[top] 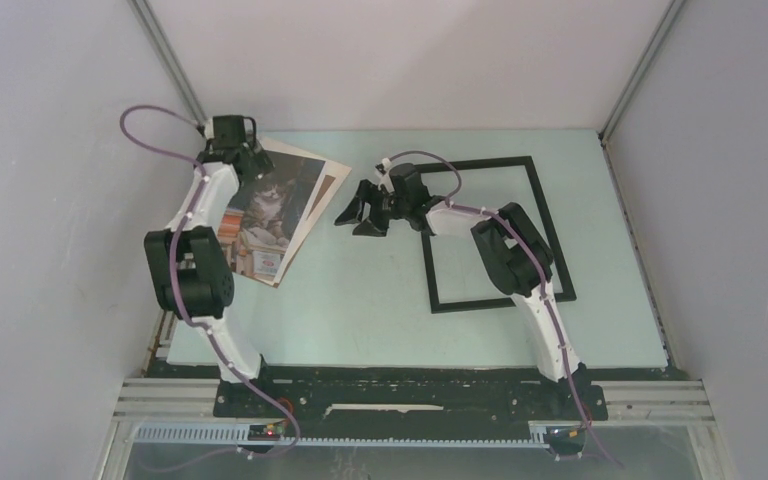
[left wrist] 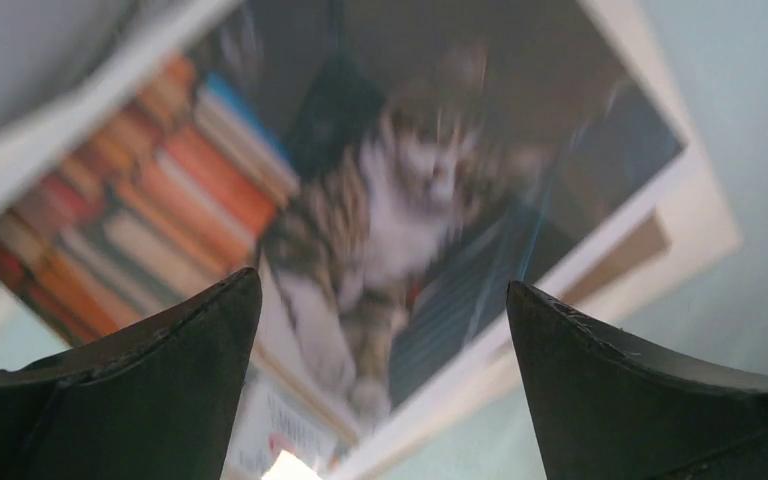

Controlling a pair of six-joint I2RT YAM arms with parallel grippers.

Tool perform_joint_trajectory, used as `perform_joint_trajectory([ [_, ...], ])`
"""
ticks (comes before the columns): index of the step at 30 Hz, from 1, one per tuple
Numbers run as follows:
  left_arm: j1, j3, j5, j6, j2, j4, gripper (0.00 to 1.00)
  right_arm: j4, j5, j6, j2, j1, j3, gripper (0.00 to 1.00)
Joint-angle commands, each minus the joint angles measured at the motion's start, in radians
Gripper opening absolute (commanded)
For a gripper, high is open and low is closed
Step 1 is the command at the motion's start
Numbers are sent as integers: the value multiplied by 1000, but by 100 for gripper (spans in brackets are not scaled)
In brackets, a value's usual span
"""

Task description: Put the photo into the frame

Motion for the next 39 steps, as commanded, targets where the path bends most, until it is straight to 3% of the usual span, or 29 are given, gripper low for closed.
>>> perform_joint_trajectory([
  [1, 56, 244, -139, 156, 199, 53, 100, 97, -56, 6, -57, -4, -38, 80],
  [6, 148, 493, -8, 197, 402, 80, 100, 141, -74, 14, -81, -22, -86, 80],
  [11, 176, 843, 58, 258, 633, -56, 100, 149, -101, 21, -67, -29, -75, 79],
  [13, 196, 911, 138, 245, 690, -66, 100, 148, -110, 19, -63, -31, -70, 79],
  [16, 224, 907, 103, 173, 693, -49, 100, 156, -125, 24, -59, -34, -69, 79],
  [20, 283, 835, 306, -6, 697, 38, 100, 174, -136, 35, -56, -34, -73, 79],
  [24, 285, 841, 349, -75, 734, 57, 100, 192, -148, 46, -52, -32, -77, 78],
  [34, 291, 832, 214, -117, 751, 53, 100, 213, -155, 58, -45, -32, -79, 78],
  [39, 301, 808, 131, -263, 749, -19, 98, 220, -159, 62, -42, -32, -78, 78],
])
